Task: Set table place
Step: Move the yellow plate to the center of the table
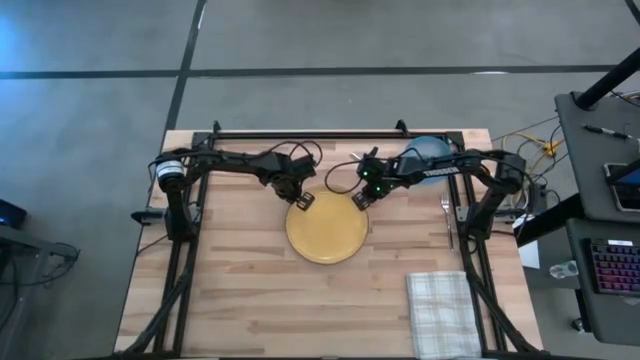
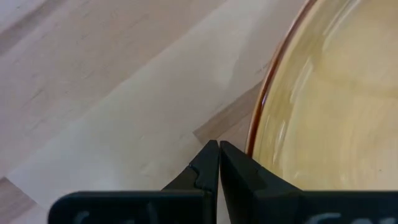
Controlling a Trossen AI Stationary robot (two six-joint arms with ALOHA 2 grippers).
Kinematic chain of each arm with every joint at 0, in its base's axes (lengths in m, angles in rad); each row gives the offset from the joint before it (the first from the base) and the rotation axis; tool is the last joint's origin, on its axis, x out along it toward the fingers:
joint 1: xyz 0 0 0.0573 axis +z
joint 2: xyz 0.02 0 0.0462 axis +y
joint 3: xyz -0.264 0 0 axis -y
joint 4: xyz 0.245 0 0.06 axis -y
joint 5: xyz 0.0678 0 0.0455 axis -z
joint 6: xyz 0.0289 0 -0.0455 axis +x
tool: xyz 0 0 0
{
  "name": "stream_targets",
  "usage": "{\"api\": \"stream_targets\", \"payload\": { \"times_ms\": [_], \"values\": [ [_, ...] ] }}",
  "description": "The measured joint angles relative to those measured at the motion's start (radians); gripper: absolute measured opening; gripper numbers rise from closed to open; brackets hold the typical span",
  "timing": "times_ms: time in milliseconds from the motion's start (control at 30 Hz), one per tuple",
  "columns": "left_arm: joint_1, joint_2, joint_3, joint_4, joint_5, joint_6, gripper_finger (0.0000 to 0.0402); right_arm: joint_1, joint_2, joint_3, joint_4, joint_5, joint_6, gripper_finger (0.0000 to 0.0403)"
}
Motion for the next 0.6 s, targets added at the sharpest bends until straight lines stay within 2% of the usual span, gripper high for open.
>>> {"api": "stream_targets", "payload": {
  "times_ms": [600],
  "values": [
    [-0.081,0.0,-0.006,0.014,-0.001,-0.105,0.0,0.122,-0.01,-0.03,-0.004,-0.026,0.043,0.0008]
  ]
}}
